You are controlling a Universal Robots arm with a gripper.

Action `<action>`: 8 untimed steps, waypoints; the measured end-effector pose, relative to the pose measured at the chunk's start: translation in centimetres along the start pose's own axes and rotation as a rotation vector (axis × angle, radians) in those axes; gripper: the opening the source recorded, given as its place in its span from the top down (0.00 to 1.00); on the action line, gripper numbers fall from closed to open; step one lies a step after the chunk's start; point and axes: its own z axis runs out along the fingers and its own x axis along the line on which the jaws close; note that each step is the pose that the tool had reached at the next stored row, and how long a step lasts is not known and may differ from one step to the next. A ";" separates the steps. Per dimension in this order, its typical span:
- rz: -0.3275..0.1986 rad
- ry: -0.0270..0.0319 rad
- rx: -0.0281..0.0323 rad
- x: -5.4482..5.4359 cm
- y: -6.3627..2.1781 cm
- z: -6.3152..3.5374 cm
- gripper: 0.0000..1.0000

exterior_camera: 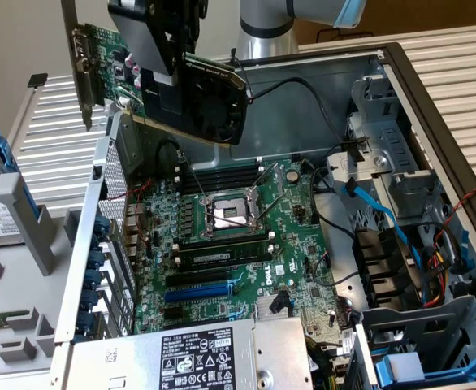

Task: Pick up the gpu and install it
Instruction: 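Insert the gpu into the slot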

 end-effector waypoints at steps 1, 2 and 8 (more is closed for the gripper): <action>0.000 0.0000 0.0000 0.0 0.00 0.00 0.72; -0.001 -0.0001 0.0003 0.0 0.02 0.00 0.72; -0.070 -0.0133 0.0499 -0.1 0.03 0.00 0.72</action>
